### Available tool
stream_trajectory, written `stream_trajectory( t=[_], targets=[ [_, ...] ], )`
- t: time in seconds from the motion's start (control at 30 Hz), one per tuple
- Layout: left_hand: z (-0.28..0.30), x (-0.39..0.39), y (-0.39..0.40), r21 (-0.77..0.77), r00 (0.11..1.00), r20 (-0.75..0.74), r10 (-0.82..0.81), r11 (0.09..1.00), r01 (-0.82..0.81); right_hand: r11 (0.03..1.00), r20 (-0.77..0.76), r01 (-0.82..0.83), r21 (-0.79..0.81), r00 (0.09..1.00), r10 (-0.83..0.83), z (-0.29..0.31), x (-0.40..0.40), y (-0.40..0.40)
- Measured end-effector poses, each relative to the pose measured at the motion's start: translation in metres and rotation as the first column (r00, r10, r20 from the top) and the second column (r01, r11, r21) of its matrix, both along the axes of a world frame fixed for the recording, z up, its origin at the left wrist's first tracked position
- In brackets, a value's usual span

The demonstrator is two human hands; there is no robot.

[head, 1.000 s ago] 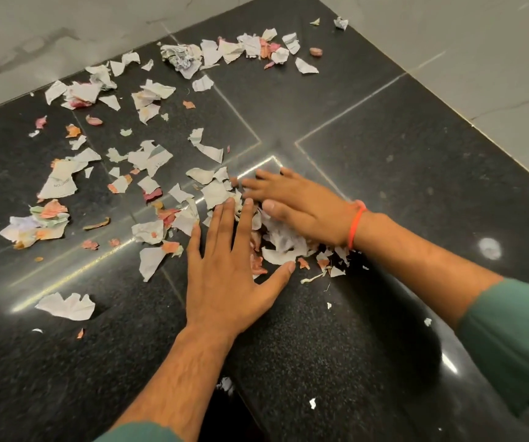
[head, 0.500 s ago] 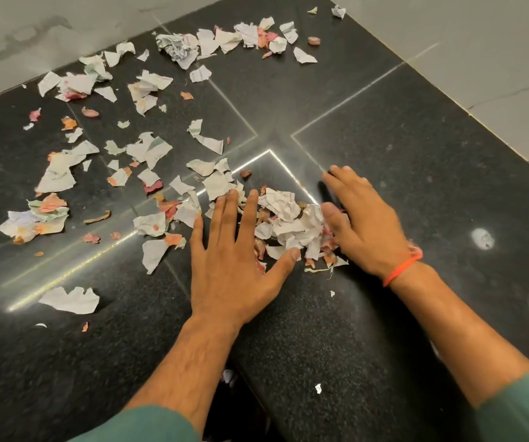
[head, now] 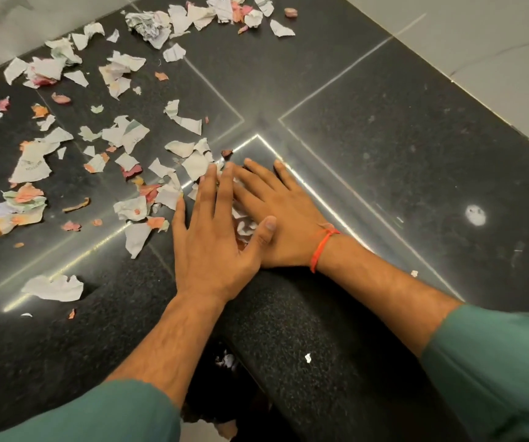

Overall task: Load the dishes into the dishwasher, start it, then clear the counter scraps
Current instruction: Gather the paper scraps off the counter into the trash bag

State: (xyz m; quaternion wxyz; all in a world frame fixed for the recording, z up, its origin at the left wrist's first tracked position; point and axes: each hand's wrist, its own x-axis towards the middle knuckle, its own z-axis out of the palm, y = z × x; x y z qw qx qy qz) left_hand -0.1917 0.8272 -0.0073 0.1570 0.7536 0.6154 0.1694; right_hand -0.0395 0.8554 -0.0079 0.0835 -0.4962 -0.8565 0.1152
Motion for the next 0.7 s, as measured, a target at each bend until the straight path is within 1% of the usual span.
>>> stream_trajectory(
  t=[0.1,0.3,0.4,0.47,0.6,0.7],
  targets=[
    [-0.002,-0.001,0.0,0.019,1.0,0.029,0.006,1.0,-0.006,0.999,-0.047,0.03,-0.014,0.998,-0.031,0.0,-0.01,0.001],
    [-0.002,-0.002,0.0,0.038,0.999,0.051,0.015,0.999,-0.017,0.996,-0.263,0.069,0.055,0.964,-0.052,-0.009,-0.009,0.012],
    [-0.003,-0.002,0.0,0.049,0.998,0.059,0.025,0.998,-0.027,0.988,-0.355,0.131,0.076,0.93,-0.097,-0.009,-0.008,0.013],
    [-0.003,-0.002,0.0,0.053,0.997,0.065,0.035,0.998,-0.038,0.982,-0.393,0.177,0.068,0.909,-0.137,-0.01,-0.007,0.012],
    [-0.005,-0.004,0.001,0.073,0.996,0.083,0.039,0.996,-0.045,0.974,-0.448,0.216,0.071,0.879,-0.162,-0.013,-0.005,0.008],
    [-0.005,-0.004,0.001,0.086,0.992,0.119,0.04,0.995,-0.05,0.948,-0.483,0.304,0.095,0.847,-0.223,-0.009,-0.005,-0.001]
  ],
)
